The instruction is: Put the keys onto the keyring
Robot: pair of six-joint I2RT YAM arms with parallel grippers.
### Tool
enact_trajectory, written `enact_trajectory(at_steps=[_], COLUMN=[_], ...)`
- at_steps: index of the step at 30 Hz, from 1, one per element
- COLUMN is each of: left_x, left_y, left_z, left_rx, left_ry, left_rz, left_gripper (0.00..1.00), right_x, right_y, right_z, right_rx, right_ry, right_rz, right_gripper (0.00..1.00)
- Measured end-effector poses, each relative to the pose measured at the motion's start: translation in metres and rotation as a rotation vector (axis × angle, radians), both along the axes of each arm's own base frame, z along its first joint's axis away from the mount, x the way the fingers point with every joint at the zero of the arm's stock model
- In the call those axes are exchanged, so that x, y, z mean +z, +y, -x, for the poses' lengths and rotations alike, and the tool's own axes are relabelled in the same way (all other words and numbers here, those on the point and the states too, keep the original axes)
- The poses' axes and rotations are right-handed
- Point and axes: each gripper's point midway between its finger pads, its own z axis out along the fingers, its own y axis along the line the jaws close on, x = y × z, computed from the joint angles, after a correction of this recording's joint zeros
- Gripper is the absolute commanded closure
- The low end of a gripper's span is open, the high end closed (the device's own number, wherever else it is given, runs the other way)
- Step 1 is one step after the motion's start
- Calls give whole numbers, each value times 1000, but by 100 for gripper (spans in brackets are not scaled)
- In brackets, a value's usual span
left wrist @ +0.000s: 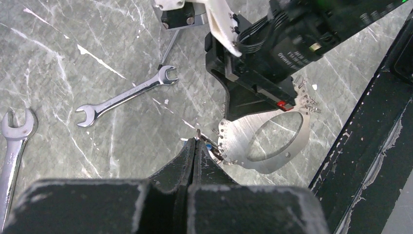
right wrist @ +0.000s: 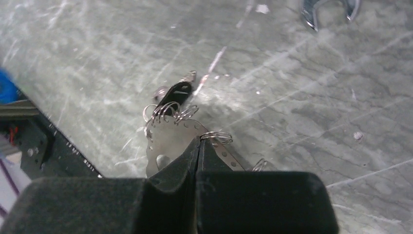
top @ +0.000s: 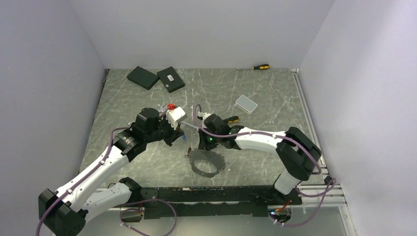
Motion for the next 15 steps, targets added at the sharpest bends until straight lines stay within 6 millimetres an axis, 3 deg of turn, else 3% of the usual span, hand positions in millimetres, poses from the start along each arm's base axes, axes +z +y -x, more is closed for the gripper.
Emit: enact_trajectory(at_steps=[7, 10, 15], left_x=[0, 0, 4], left_y=[0, 0, 0], left_z=[0, 1, 2], left_rx=[-1, -4, -8], left_ry=[0, 0, -10], left_rz=[1, 3, 12], left_gripper=[100, 100, 100], right_x=[31, 40, 76], right_y=[9, 4, -11], right_z=[13, 25, 41], right_rx=[186, 261, 367], right_ry=[-87, -140, -347], right_rz=[-95, -144, -255], right_gripper=[100, 100, 100])
